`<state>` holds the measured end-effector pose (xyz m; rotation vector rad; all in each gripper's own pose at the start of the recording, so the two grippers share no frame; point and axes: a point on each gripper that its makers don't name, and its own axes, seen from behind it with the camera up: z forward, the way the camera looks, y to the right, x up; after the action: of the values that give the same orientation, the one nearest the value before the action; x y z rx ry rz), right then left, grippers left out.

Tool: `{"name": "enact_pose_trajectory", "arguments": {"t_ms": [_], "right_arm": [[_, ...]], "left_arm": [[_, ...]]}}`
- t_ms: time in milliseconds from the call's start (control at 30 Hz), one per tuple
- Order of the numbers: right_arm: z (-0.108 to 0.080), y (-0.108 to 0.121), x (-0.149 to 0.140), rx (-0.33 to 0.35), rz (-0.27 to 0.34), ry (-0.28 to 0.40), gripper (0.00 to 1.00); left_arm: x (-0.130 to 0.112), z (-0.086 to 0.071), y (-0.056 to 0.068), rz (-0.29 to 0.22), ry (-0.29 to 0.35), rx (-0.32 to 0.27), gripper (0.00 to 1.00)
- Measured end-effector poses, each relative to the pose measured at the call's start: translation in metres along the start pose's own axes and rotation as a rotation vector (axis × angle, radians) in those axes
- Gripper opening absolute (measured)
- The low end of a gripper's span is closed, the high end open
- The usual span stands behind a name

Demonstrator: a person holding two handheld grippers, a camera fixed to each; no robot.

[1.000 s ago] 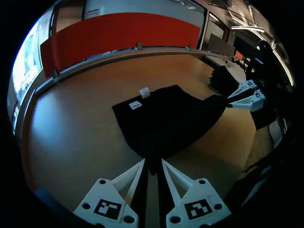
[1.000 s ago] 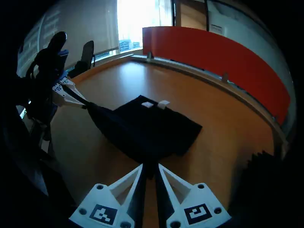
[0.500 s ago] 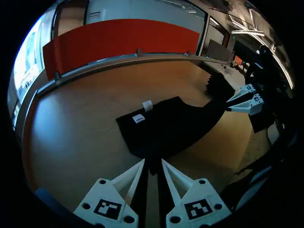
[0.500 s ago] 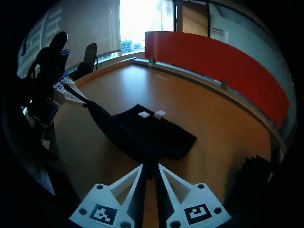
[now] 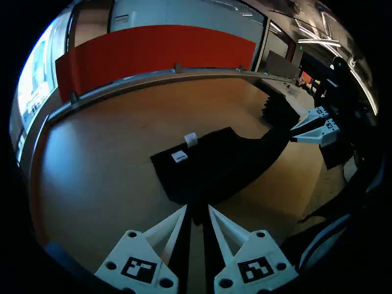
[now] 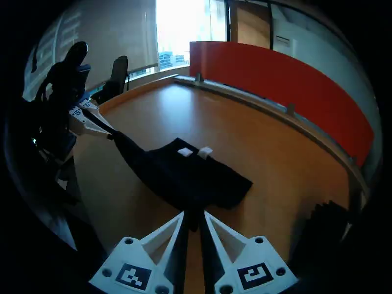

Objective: Fold towel

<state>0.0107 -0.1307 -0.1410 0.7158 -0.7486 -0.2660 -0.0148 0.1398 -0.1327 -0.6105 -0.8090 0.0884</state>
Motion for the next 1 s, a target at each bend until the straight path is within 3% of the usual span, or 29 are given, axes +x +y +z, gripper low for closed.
{"name": "enact_pose_trajectory", "arguments": {"t_ms": [567,1000], "right_arm": [[0.014,0.007,-0.006,0.002,-0.001,-0.03,0.14],[0.046,0.039,0.001,-0.029,0.005,-0.037,0.14]], "left_arm": [[0.005,0.018,-0.008,-0.01,-0.001,0.001,0.15],[0.015,0.054,-0.026,-0.016,-0.006,0.017,0.15]]}}
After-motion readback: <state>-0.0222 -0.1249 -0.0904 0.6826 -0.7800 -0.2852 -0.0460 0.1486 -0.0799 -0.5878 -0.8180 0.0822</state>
